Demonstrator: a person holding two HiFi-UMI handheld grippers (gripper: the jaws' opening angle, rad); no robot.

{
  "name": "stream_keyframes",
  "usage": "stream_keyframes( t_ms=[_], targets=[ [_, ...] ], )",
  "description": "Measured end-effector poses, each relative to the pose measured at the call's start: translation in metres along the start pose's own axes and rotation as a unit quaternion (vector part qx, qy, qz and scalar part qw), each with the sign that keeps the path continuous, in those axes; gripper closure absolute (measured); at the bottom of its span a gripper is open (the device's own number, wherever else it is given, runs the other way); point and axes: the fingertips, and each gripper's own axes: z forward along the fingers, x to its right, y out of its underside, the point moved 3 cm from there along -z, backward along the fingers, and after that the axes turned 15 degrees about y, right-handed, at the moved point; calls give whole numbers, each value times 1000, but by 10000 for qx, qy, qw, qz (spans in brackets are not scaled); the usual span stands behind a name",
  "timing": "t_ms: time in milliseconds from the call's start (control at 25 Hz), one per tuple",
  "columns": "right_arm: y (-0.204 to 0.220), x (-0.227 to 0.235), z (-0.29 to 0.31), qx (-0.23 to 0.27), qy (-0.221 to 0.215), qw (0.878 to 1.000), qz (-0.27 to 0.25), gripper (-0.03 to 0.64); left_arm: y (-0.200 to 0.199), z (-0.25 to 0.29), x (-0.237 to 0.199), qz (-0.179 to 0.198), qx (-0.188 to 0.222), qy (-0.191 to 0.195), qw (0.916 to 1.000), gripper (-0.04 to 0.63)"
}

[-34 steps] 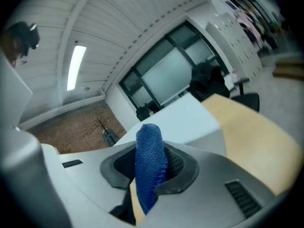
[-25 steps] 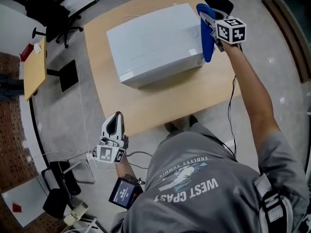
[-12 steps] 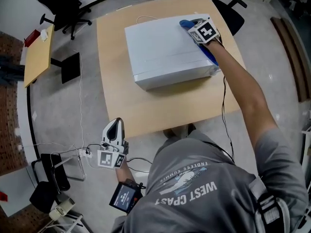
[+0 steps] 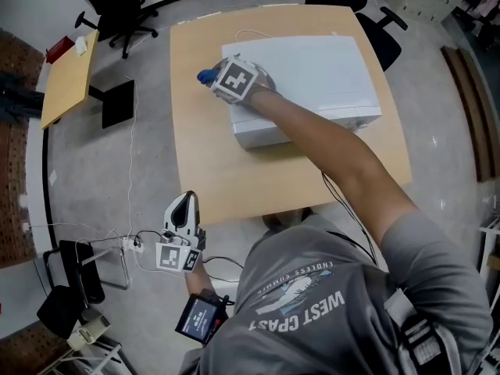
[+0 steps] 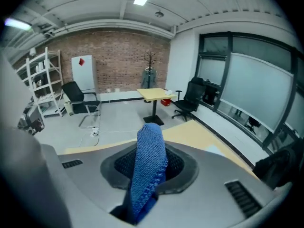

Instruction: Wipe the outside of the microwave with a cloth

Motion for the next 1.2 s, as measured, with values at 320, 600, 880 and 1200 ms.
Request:
stream_keyframes(
  t_ms=[320, 600, 880, 1200],
  targets=[
    [-4, -20, 16, -119, 40, 9987, -499, 529, -1, -1, -10, -1, -7, -26, 10000, 572],
    [-6, -13, 13, 57, 37, 9998, -170, 528, -6, 23, -9, 42, 0, 226, 9997, 572],
    [-12, -8, 8, 370, 6, 9991, 185, 528, -13, 28, -12, 59, -10, 344, 9994, 572],
    [-29, 84, -89, 1536, 613, 9811, 1000, 528, -29, 63, -11, 206, -17, 632, 9978, 572]
  ],
)
